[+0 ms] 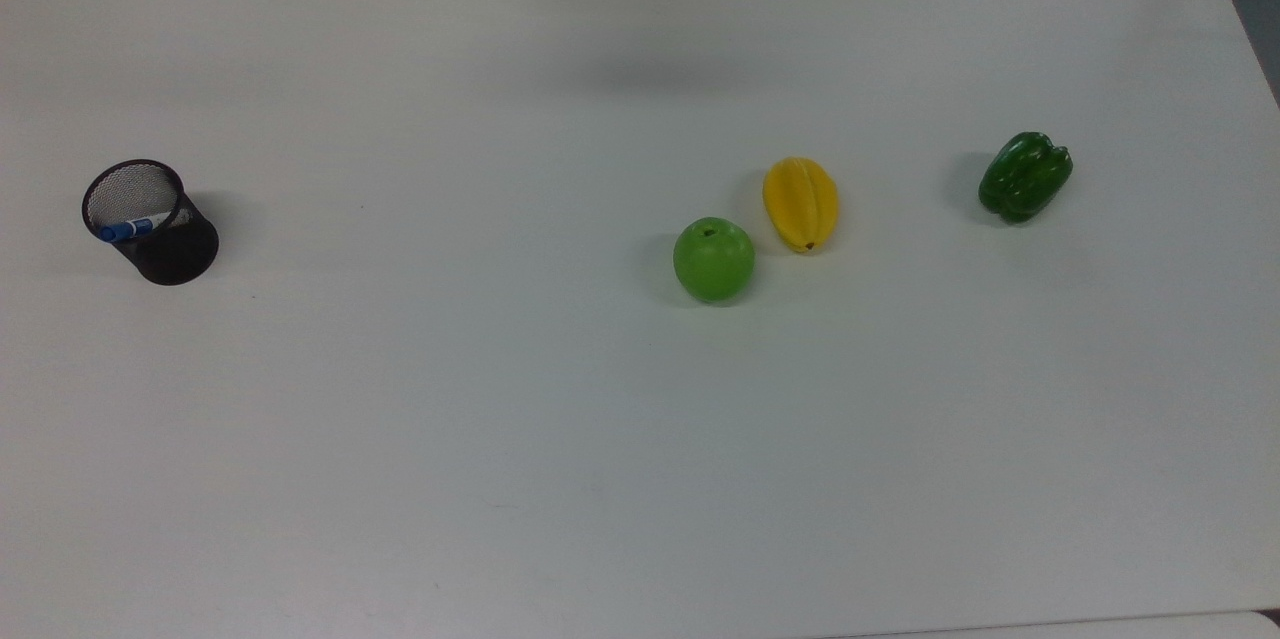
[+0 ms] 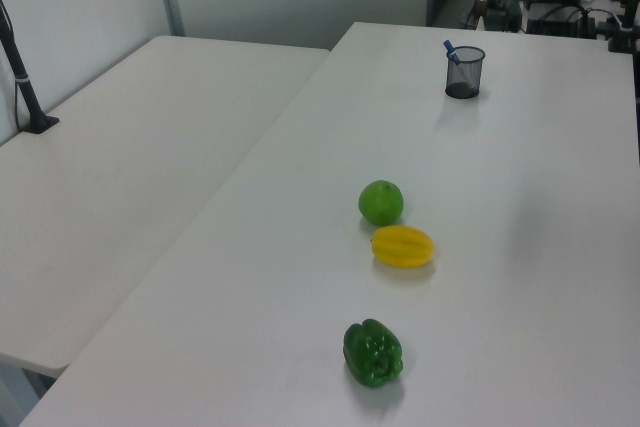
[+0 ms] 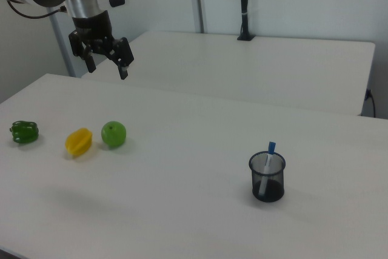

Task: Take marker pen

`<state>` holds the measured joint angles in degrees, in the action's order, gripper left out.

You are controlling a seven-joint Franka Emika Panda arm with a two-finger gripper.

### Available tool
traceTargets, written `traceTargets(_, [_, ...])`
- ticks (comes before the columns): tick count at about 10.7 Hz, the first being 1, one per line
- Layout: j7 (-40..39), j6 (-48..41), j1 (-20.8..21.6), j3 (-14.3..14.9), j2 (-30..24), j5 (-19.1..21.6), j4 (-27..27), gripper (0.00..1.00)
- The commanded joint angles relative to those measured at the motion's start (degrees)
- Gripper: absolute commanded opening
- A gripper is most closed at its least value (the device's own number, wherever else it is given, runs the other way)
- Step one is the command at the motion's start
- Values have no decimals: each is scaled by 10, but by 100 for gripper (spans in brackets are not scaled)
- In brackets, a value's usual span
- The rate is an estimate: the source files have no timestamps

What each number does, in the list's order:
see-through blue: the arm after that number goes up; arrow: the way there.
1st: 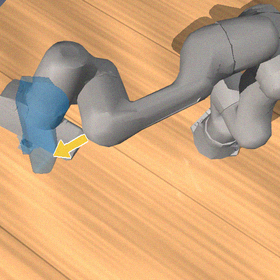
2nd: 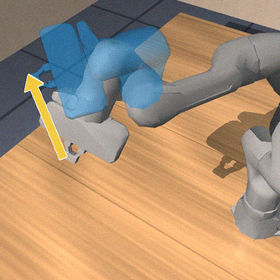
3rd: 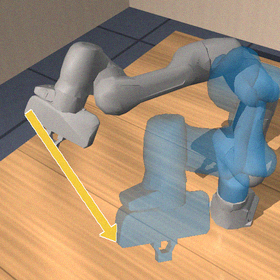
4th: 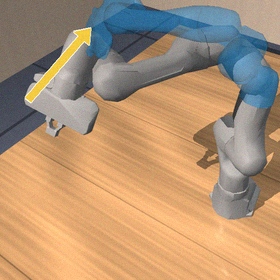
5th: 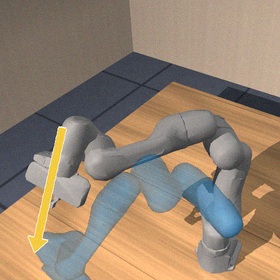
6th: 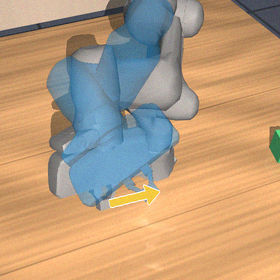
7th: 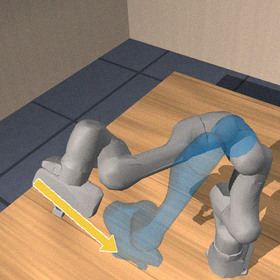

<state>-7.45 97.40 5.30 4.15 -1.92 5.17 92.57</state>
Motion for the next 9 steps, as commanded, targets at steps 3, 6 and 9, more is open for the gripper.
traceTargets(3, [-1,14,13,11,-12,-9,17,100])
traceTargets(6, [-1,7,12,21,-12,-9,16,100])
traceTargets(9, [-30,6,11,51,-15,-8,13,100])
